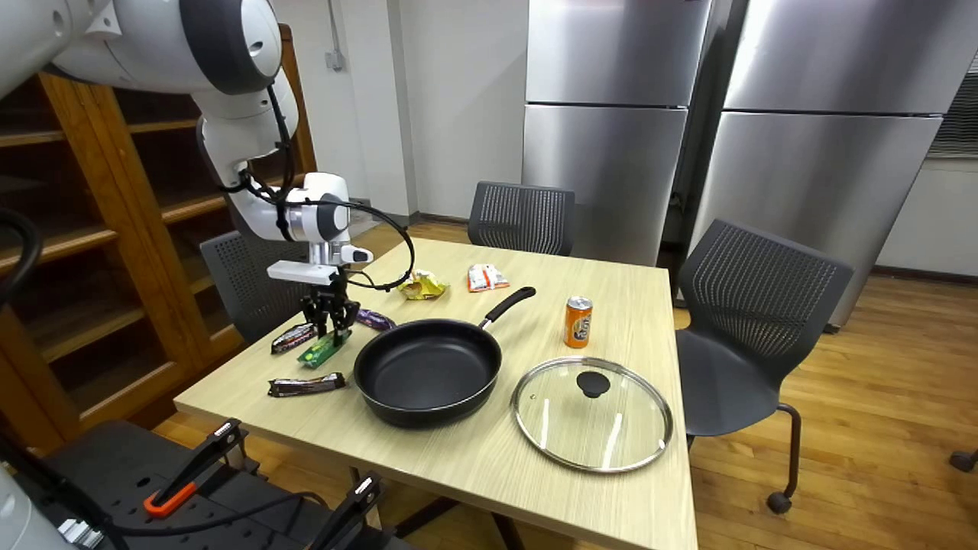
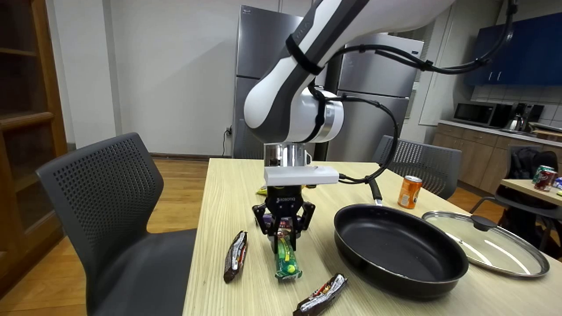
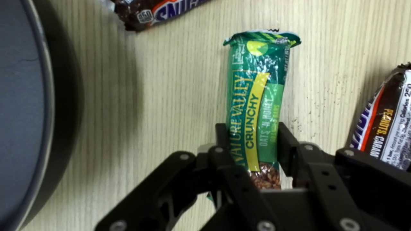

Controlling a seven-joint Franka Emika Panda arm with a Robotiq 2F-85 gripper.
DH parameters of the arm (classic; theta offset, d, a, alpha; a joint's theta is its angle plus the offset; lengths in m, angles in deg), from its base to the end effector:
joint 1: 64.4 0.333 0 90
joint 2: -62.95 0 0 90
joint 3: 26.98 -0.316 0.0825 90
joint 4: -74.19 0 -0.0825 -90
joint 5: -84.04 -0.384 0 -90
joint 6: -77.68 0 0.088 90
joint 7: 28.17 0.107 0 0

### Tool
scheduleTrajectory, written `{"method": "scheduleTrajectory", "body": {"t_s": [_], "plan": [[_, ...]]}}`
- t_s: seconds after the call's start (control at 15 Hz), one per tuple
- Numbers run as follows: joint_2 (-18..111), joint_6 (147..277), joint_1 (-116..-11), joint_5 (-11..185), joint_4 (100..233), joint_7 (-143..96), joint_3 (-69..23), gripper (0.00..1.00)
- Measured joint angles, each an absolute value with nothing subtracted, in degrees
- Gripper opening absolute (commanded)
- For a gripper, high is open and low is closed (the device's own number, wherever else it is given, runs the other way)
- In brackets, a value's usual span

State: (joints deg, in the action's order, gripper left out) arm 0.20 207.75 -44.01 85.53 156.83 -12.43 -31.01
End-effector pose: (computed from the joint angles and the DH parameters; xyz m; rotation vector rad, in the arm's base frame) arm 0.6050 0.2685 0.0100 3.0625 0.2165 -0.4103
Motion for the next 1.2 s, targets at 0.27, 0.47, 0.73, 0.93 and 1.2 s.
{"method": "scheduleTrajectory", "body": {"t_s": [0.27,0.47,0.73,0.93,1.2], "plan": [[2.20,207.77,-44.14,85.54,156.90,-14.08,-31.01,0.14],[4.10,207.78,-44.67,85.54,157.48,-14.92,-31.01,0.14],[6.60,207.95,-46.39,85.54,159.30,-16.06,-30.97,0.14],[8.32,208.38,-48.28,85.54,161.30,-16.48,-30.81,0.14],[10.76,209.96,-51.05,85.54,164.71,-16.62,-30.38,0.14]]}}
